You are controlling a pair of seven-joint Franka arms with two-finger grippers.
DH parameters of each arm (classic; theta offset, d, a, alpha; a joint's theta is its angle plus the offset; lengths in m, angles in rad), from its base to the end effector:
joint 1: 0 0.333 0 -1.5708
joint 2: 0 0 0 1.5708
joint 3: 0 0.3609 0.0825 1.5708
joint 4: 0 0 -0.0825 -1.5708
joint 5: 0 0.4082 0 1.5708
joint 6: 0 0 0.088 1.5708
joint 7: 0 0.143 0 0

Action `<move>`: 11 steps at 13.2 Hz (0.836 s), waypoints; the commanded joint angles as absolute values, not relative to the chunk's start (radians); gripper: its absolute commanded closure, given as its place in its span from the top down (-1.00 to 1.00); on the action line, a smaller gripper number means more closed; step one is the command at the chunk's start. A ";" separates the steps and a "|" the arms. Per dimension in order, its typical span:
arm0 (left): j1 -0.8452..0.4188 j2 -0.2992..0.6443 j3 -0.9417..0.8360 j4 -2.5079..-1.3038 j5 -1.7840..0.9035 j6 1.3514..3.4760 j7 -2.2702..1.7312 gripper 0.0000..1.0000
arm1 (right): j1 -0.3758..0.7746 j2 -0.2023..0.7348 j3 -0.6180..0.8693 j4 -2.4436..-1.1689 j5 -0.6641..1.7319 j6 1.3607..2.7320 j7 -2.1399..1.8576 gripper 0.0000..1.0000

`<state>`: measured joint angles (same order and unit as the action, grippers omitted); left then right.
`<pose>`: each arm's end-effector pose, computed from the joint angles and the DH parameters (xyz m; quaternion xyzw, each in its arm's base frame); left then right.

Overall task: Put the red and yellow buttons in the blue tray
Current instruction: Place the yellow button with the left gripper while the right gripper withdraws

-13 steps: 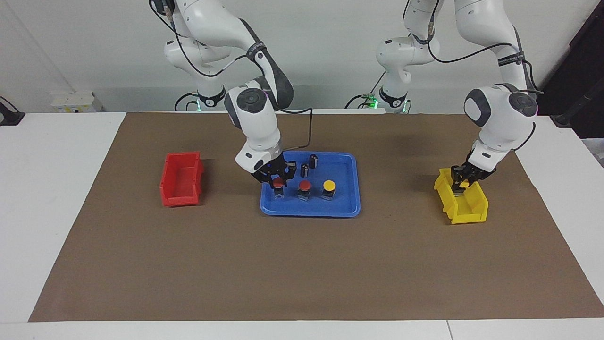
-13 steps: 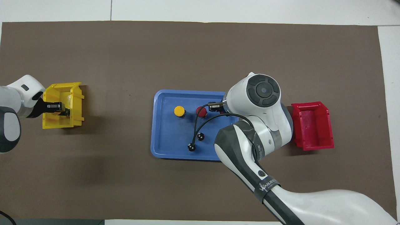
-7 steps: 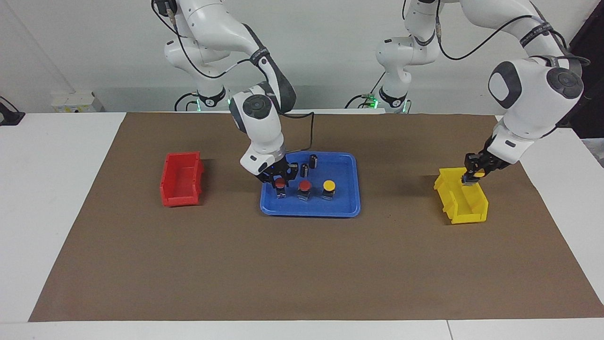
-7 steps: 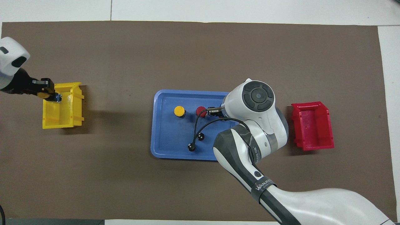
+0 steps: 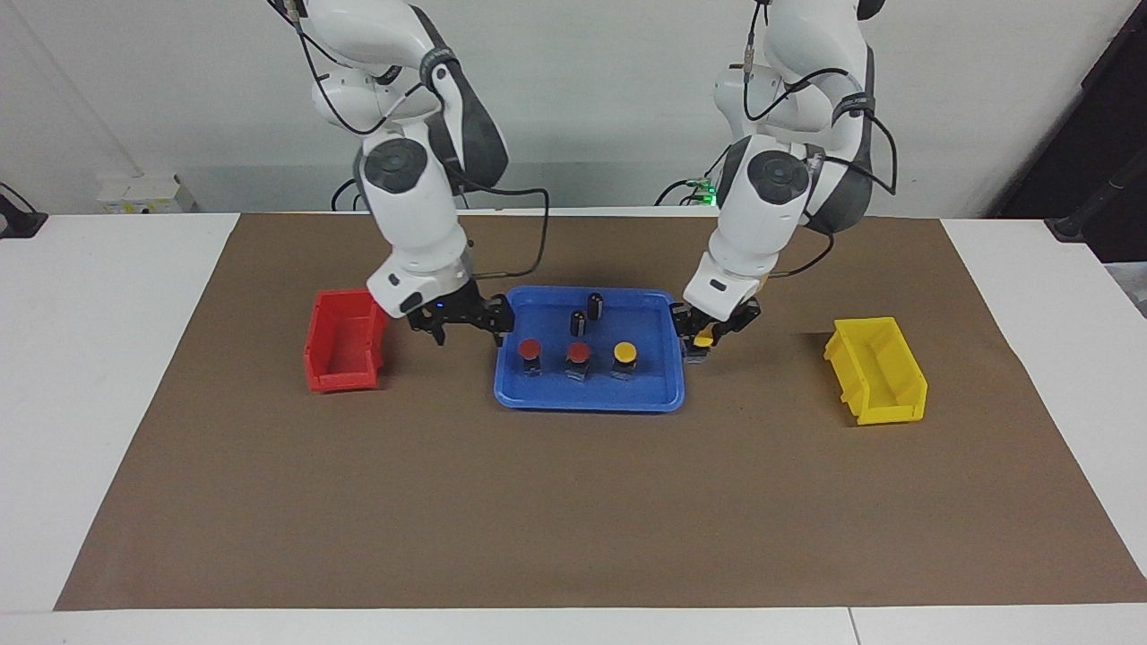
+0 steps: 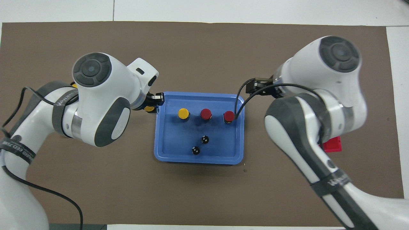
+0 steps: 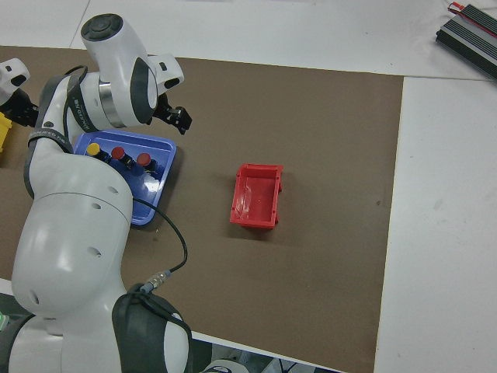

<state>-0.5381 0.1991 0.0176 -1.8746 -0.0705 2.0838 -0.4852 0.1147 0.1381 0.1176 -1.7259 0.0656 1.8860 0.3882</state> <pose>0.5515 -0.3233 0.4041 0.9996 -0.0007 -0.0095 0.0279 0.6191 0.1503 0.5000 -0.9953 0.0882 0.0012 0.0410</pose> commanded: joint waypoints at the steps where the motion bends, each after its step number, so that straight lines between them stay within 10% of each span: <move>1: -0.596 0.199 0.035 -1.962 -0.095 2.199 -0.511 -0.97 | 0.017 0.059 0.132 -1.672 0.055 1.728 0.329 1.00; 6: -0.620 0.265 0.035 -1.991 -0.107 2.294 -0.523 -0.90 | -0.095 0.028 0.115 -1.536 0.028 1.503 0.177 1.00; 7: -0.621 0.299 0.035 -1.993 -0.107 2.340 -0.522 -0.62 | -0.127 0.028 0.114 -1.534 0.025 1.496 0.129 1.00; 8: -0.611 0.304 0.035 -1.991 -0.107 2.351 -0.511 0.73 | -0.171 0.023 0.114 -1.543 0.009 1.500 0.067 1.00; 11: -0.600 0.304 0.040 -1.954 -0.106 2.341 -0.508 0.98 | -0.212 0.005 0.112 -1.572 0.012 1.494 -0.003 1.00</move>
